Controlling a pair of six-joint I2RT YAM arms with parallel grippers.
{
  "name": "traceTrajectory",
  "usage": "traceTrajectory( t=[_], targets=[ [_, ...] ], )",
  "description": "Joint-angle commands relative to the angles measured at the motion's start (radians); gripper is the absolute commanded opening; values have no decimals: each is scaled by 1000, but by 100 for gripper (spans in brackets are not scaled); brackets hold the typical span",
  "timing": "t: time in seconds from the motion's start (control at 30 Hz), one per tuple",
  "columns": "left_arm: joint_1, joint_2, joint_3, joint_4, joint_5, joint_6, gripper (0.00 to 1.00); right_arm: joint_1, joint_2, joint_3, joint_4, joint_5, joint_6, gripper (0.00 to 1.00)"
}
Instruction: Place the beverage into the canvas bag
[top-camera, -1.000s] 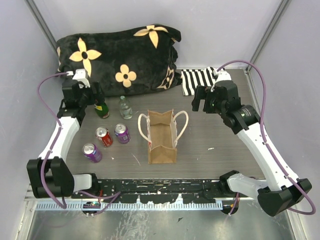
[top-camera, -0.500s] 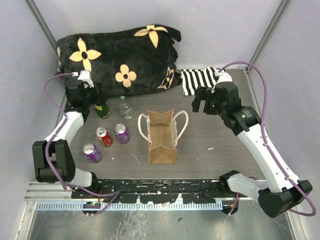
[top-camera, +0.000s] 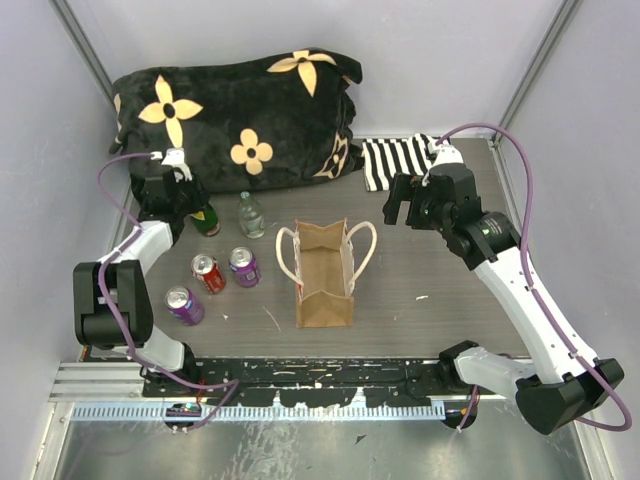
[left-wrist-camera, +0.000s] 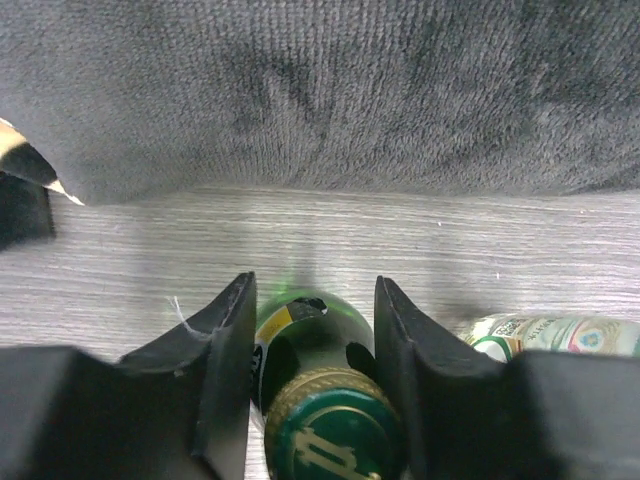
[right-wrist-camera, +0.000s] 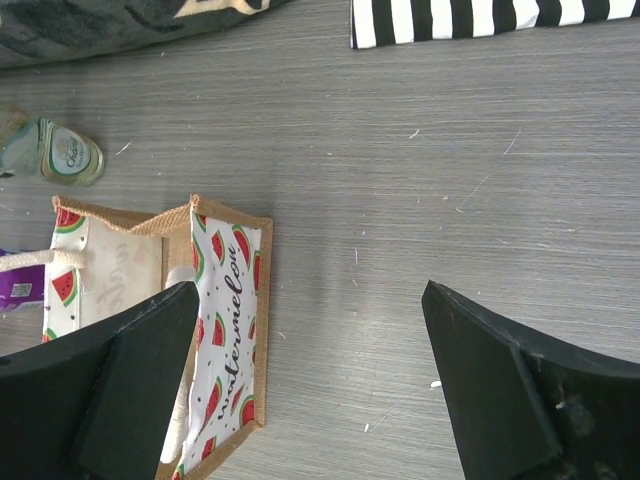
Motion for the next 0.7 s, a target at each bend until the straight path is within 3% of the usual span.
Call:
traceTrajectory(
  t=[0.0,0.07,0.1,0.67],
  targets=[
    [2,-5,1,32,15,-7,29,-1,-17,-3,27,2,10,100],
    [2,-17,9,14,14,-7,7,-1,-22,-13,28,5,11,100],
    [2,-26,17,-1,11,-5,1,-2,-25,-17,30,7,12,100],
    [-19,-149,421,-326,67,68,0,-2,-16,-63,85,-3,20,100]
  ],
)
